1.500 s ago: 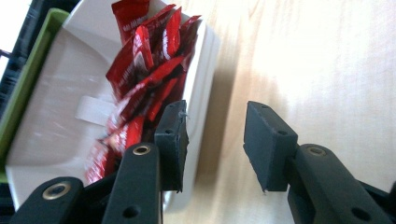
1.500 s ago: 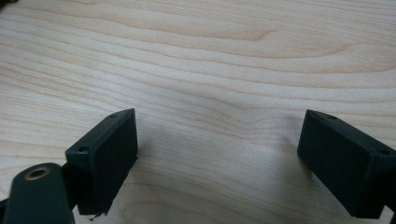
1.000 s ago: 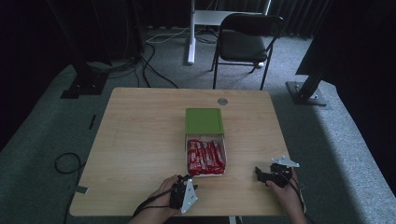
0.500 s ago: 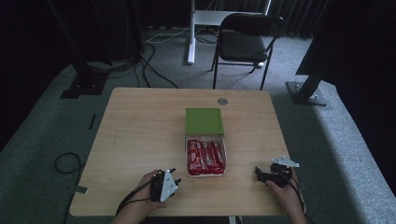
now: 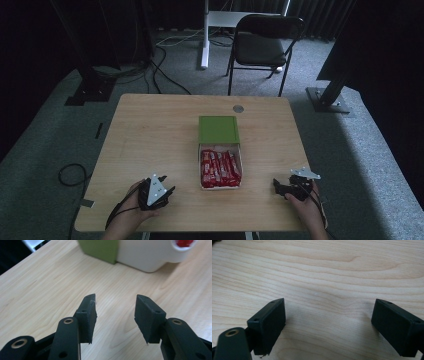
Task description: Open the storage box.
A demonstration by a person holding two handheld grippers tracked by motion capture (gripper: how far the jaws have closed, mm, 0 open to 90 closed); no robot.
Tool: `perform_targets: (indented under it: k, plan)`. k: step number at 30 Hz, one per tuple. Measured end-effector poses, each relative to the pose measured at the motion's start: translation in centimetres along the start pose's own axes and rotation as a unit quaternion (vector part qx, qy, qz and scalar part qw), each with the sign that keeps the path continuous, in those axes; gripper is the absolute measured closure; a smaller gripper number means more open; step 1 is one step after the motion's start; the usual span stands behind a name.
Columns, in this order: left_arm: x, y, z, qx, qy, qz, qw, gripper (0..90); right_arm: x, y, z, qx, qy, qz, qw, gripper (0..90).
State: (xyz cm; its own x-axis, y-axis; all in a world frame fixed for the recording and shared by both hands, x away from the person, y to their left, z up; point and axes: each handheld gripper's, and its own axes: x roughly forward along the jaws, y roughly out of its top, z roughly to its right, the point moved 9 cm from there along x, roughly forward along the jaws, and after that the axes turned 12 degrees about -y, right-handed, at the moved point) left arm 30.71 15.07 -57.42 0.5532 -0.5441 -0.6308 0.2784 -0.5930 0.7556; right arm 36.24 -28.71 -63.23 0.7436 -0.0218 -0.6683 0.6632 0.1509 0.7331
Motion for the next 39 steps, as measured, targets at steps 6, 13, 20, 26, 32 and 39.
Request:
perform_targets:
  k: [6, 13, 20, 26, 32, 39]
  plan:
    - [-0.4, -1.8, -1.2, -0.064, -0.007, -0.01, 0.9979, 36.4, 0.0, 0.0, 0.0, 0.0, 0.0, 0.0, 1.0, 11.8]
    - [-0.6, -2.7, -2.1, -0.105, -0.002, 0.002, 0.9944, 23.8, 0.0, 0.0, 0.0, -0.001, 0.0, 0.0, 1.0, 11.8]
    - [-0.4, -4.0, -3.8, -0.137, 0.022, 0.012, 0.9903, 10.2, 0.0, 0.0, 0.0, 0.0, -0.001, -0.001, 1.0, 11.8]
    - [-0.5, -5.8, -5.3, -0.138, 0.062, -0.012, 0.9884, 9.4, 0.0, 0.0, 0.0, 0.0, -0.001, -0.001, 1.0, 11.8]
    - [-1.5, -6.5, -7.2, -0.162, 0.102, -0.002, 0.9815, 6.4, 0.0, 0.0, 0.1, 0.002, -0.002, -0.001, 1.0, 11.8]
    - [-2.0, -8.7, -8.0, -0.196, 0.108, -0.038, 0.9738, 4.5, 0.0, 0.0, 0.1, 0.004, -0.004, -0.001, 1.0, 11.8]
